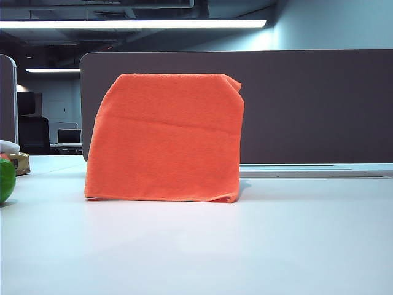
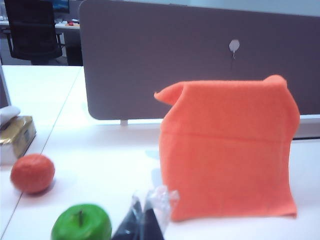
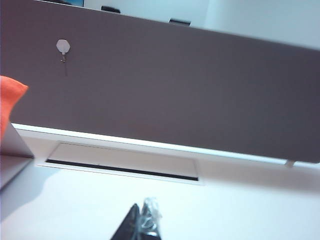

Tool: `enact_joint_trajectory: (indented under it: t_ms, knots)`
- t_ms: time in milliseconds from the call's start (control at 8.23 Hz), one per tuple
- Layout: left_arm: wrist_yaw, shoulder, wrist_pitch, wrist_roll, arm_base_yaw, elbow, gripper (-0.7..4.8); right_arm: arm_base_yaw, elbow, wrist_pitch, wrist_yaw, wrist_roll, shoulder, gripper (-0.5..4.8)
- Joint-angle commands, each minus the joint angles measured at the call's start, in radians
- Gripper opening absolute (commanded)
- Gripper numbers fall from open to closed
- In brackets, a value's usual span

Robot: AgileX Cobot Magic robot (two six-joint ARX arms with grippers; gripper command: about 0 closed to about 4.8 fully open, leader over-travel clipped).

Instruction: Pick up the cloth from the table and use it to cover the mirror.

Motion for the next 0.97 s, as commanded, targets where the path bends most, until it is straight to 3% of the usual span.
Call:
enact_joint_trajectory:
  t_ms: [121, 364, 486, 607, 972]
  knots:
    - [-0.019, -0.002, -0.063, -0.002, -0.002, -0.003, -0.06, 0.000, -0.055, 0.005, 0.001, -0.023, -0.088, -0.06]
    - [-0.020, -0.002, -0.072, -0.002, -0.002, -0.008, -0.06, -0.001, -0.097, -0.028, -0.014, 0.009, -0.180, -0.05]
    - [0.078, -0.002, -0.052, -0.110, -0.002, -0.096, -0.06, -0.001, -0.297, 0.109, -0.263, 0.222, -0.215, -0.05]
    - [0.098, -0.003, 0.135, -0.118, -0.002, -0.215, -0.06, -0.001, -0.362, 0.117, -0.273, 0.213, -0.215, -0.05]
    - [0.124, -0.003, 0.246, -0.114, -0.002, -0.332, -0.06, -0.002, -0.362, 0.119, -0.269, 0.152, -0.215, -0.05]
